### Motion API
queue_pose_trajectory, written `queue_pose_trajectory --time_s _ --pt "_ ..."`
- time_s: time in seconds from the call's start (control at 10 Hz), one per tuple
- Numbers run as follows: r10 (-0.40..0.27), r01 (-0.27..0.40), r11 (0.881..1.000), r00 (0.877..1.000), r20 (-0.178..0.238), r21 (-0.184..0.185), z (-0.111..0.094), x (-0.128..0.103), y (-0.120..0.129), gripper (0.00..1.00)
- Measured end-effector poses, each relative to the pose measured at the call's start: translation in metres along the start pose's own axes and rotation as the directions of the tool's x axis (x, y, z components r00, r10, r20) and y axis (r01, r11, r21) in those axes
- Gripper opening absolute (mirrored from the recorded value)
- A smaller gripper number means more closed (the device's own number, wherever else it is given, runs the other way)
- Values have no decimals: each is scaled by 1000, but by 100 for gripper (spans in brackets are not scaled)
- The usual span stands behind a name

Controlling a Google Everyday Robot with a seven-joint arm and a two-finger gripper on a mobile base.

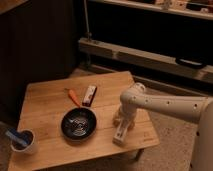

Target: Stand the bottle upright

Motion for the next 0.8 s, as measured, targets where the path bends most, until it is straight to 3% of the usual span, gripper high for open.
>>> queue_pose_trajectory --time_s 0.2,0.3,0.4,0.5,0.7,0.8 --pt "4 -4 1000 1000 -18 5 -7 1 0 29" --pt "1 0 1000 1000 -28 5 -9 0 -3 14" --pt "-10 11 1000 999 -50 5 -10 0 -12 4" --pt "-29 31 999 996 -88 16 -12 1 -23 0" --pt "-49 74 990 980 -195 122 -35 4 -39 0" --pt "-53 99 979 968 -246 178 -54 5 -47 0"
